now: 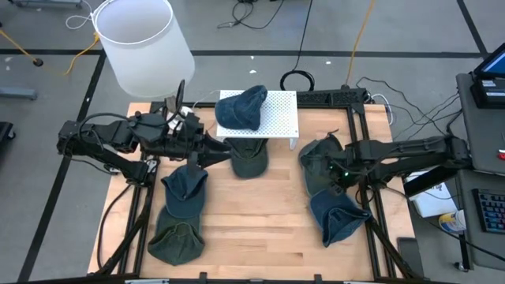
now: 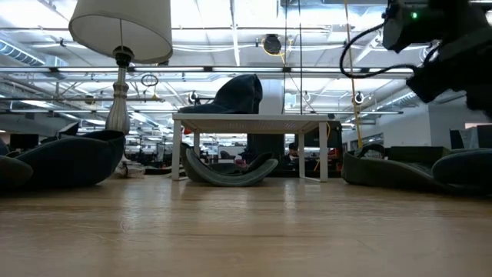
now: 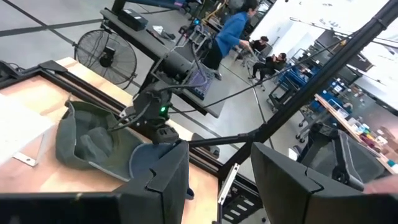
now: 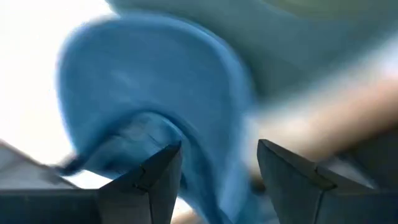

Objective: Pick & Place hat
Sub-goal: Stack the right blue cap on the blue cap on the shelf

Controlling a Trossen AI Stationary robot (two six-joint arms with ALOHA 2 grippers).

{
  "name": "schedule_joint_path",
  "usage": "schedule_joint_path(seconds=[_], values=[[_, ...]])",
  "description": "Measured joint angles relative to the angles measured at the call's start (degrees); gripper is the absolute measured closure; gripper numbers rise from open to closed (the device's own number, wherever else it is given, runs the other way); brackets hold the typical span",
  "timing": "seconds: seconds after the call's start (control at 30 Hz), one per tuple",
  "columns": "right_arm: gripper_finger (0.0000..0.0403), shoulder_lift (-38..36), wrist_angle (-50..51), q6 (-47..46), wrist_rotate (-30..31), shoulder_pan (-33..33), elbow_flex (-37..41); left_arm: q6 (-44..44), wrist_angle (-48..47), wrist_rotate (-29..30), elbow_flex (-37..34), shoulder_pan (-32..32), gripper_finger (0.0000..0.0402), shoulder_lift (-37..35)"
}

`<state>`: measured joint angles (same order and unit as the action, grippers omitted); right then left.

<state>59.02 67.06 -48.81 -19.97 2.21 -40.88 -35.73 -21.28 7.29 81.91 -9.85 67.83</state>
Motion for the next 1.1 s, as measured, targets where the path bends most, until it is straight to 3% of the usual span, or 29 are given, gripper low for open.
schedule_joint_path(seconds=[0.23, 0.5, 0.63, 0.83, 1.1], values=[[0.0197, 0.5, -5.9, -2.6, -1.5, -1.6, 6.3, 0.7, 0.1, 0.0, 0.0, 0.0, 0.0222, 0.0], [0.0206, -0.4, -9.5, -4.0, -3.9, -2.1, 6.8, 1.0, 0.1, 0.0, 0.0, 0.0, 0.0222, 0.0], [0.0255, -0.4, -9.4, -4.5, -4.3, -3.0, 6.8, 1.0, 0.1, 0.2, 0.0, 0.0, 0.0222, 0.0], [0.0382, -0.4, -11.0, -3.1, -6.7, -4.6, 6.7, 1.0, 0.2, 0.2, 0.0, 0.0, 0.0222, 0.0], [0.0396, -0.4, -9.8, -4.1, -7.5, -7.1, -0.1, 0.9, 0.4, 0.2, 0.0, 0.0, 0.0222, 0.0]])
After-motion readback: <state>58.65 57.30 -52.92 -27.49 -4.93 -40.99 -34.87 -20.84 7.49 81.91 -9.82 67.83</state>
